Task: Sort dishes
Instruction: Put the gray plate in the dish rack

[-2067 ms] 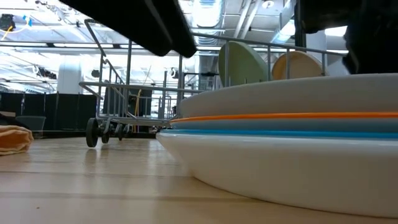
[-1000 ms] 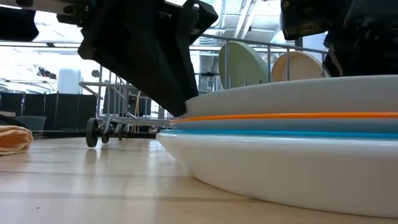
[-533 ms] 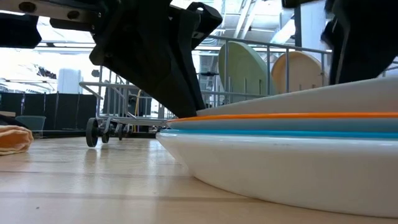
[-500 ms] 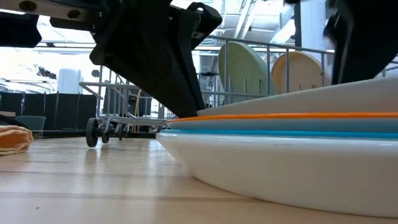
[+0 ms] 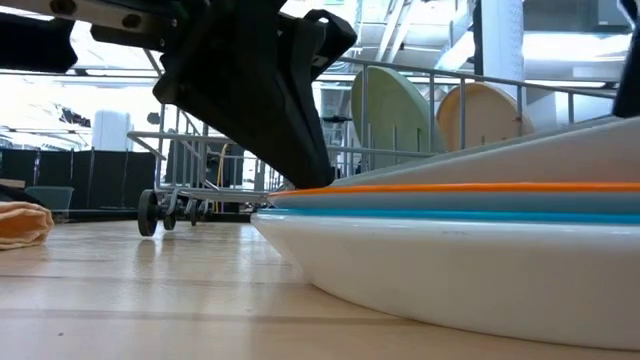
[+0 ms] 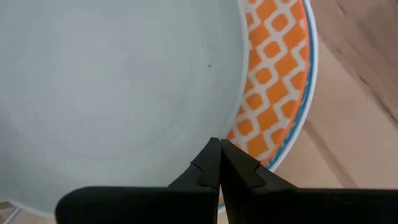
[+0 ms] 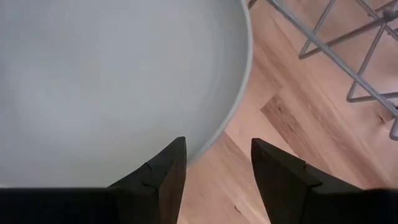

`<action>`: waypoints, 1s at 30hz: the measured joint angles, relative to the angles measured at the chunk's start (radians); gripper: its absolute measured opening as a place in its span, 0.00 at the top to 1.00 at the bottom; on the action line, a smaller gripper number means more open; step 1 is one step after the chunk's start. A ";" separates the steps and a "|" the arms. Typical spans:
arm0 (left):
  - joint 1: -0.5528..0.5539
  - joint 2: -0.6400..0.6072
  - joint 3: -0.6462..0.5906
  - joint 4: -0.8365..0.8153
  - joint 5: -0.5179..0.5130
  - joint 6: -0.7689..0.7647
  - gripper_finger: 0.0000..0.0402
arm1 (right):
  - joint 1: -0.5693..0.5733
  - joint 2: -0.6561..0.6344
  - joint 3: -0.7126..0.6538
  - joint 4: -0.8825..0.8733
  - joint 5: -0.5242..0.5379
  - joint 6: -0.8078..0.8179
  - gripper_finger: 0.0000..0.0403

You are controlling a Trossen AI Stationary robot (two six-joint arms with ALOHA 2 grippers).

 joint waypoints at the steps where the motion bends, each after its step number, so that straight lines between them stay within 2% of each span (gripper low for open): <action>1: 0.000 0.000 0.000 0.007 0.007 0.000 1.00 | -0.001 0.000 0.000 0.001 0.006 0.010 0.54; 9: 0.002 0.001 0.000 0.029 0.039 0.001 1.00 | -0.025 -0.001 0.000 0.004 0.018 0.037 0.52; 19: 0.004 0.002 0.000 0.028 0.042 0.001 1.00 | -0.037 -0.001 0.000 0.031 0.008 0.038 0.35; 27: 0.004 0.002 0.000 0.031 0.043 0.001 1.00 | -0.054 0.010 -0.050 0.122 -0.029 -0.010 0.35; 30: 0.005 0.002 0.000 0.032 0.043 0.001 1.00 | -0.061 0.010 -0.065 0.139 -0.029 -0.024 0.37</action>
